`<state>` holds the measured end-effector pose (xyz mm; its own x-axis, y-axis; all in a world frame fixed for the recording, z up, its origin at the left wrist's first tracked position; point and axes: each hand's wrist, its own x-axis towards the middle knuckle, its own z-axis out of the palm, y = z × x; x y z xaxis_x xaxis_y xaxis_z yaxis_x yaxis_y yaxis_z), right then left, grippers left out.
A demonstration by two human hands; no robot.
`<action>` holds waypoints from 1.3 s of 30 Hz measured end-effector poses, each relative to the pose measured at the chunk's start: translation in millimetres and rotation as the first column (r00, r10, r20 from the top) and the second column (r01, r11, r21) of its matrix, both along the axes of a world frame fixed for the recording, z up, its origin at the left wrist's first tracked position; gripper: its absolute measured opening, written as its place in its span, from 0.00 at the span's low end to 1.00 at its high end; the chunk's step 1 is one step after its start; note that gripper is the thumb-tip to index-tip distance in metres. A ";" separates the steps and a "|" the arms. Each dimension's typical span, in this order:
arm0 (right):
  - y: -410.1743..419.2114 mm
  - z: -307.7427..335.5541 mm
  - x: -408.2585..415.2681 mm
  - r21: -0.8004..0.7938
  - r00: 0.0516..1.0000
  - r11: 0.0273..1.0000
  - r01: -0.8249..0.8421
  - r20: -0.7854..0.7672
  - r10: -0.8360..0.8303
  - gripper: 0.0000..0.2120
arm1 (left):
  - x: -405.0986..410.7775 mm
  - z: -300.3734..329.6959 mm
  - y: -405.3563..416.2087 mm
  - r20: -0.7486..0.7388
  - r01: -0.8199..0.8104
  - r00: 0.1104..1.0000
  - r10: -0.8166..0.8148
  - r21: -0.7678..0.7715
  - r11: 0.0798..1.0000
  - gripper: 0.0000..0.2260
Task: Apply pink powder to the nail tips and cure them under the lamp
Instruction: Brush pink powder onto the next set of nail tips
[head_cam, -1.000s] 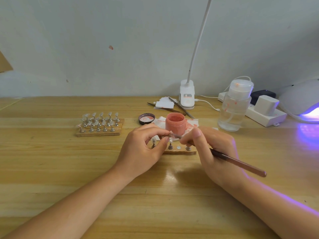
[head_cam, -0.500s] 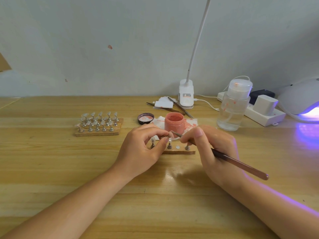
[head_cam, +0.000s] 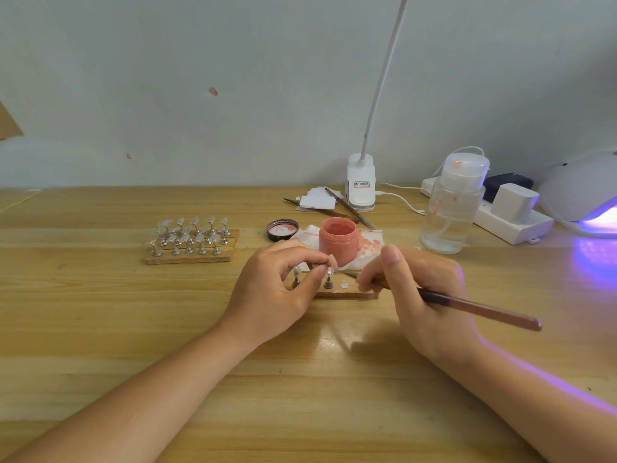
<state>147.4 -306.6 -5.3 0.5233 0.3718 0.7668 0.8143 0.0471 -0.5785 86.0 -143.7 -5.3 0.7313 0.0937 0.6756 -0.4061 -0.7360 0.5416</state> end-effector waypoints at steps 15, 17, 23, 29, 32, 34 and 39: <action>-0.6 -0.2 -1.4 0.040 0.992 0.998 -0.040 -0.115 0.045 0.25 | -0.1 2.0 -1.5 -0.004 0.046 0.999 -0.046 -0.012 0.999 0.07; -0.3 0.6 -1.7 0.048 0.997 0.999 -0.018 -0.068 0.021 0.24 | 0.6 1.7 -0.7 0.000 0.048 0.999 -0.048 -0.013 0.999 0.07; -0.2 1.5 -1.9 0.047 0.990 0.998 -0.047 -0.131 0.052 0.25 | 1.5 0.7 -0.3 0.032 0.054 0.998 -0.054 0.003 0.999 0.07; 0.7 1.9 -3.4 0.035 0.989 0.999 -0.041 -0.142 0.046 0.24 | 2.8 -0.5 0.7 0.045 0.047 0.998 -0.047 -0.019 0.999 0.07; 0.9 2.5 -4.2 0.064 0.981 0.996 -0.060 -0.179 0.071 0.24 | 2.3 -0.1 0.7 0.060 0.055 0.997 -0.054 -0.015 0.998 0.08; 2.1 3.6 -4.0 0.074 0.988 0.996 -0.049 -0.140 0.059 0.23 | 2.4 0.0 0.8 0.062 0.059 0.996 -0.058 -0.030 0.998 0.09; 0.7 4.4 -5.2 0.061 0.964 0.995 -0.084 -0.247 0.097 0.23 | 3.5 -0.3 0.7 0.074 0.057 0.996 -0.055 -0.034 0.998 0.08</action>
<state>142.2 -306.0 -0.9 0.6664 0.3915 0.6345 0.6353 0.1472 -0.7581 89.5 -143.0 -5.6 0.6846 0.0791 0.7246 -0.4857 -0.6917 0.5344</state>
